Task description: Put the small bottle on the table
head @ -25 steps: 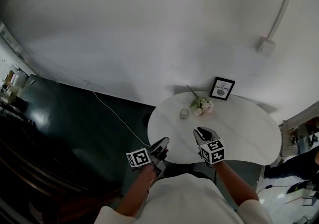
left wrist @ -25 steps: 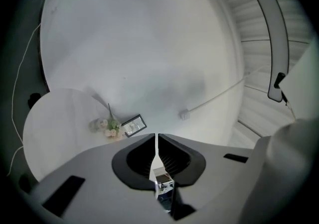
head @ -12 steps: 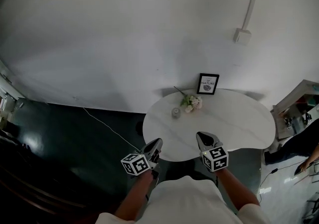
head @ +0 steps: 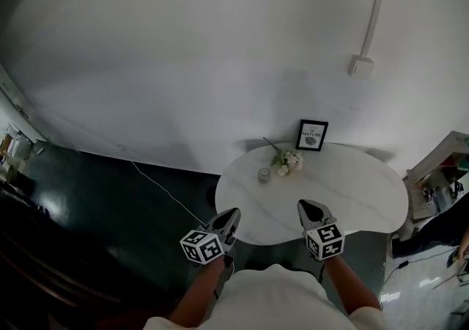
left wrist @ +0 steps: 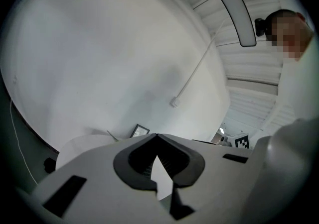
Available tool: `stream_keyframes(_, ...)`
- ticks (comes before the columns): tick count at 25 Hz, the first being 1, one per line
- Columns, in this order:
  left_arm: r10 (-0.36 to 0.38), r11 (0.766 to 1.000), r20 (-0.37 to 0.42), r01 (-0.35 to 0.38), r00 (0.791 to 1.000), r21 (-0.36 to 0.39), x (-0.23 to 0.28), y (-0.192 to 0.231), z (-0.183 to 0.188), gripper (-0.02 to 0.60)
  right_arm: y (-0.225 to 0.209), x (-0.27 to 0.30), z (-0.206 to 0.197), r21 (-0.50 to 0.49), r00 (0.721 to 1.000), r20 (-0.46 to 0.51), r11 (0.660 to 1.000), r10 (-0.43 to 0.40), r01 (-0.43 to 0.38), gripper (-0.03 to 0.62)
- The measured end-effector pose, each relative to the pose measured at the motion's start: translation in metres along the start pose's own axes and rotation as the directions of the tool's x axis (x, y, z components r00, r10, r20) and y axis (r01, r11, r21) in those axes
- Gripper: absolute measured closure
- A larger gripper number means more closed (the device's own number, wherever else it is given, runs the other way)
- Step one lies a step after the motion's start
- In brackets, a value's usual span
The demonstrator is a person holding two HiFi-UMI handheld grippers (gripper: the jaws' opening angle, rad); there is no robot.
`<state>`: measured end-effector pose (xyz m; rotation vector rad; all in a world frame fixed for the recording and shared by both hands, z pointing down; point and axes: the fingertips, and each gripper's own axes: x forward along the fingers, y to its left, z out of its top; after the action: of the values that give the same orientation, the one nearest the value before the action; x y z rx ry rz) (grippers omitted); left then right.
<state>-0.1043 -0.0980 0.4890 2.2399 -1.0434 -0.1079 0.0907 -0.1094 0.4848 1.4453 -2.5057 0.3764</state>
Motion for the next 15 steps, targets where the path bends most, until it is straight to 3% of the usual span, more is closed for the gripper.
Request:
stream_keyframes(5, 0.051, 0.997, 0.028, -0.053, 0.998, 0.056, 0.003, -0.002, 0.01, 0.577, -0.009, 0.003, 0.01, -0.016, 0.999, 0.008, 0.999, 0.043, -0.042, 0.583)
stream_keyframes(15, 0.06, 0.996, 0.043, -0.063, 0.997, 0.07, 0.016, -0.013, 0.009, 0.577, -0.018, 0.0, 0.022, -0.05, 0.996, 0.033, 0.995, 0.085, -0.083, 0.583)
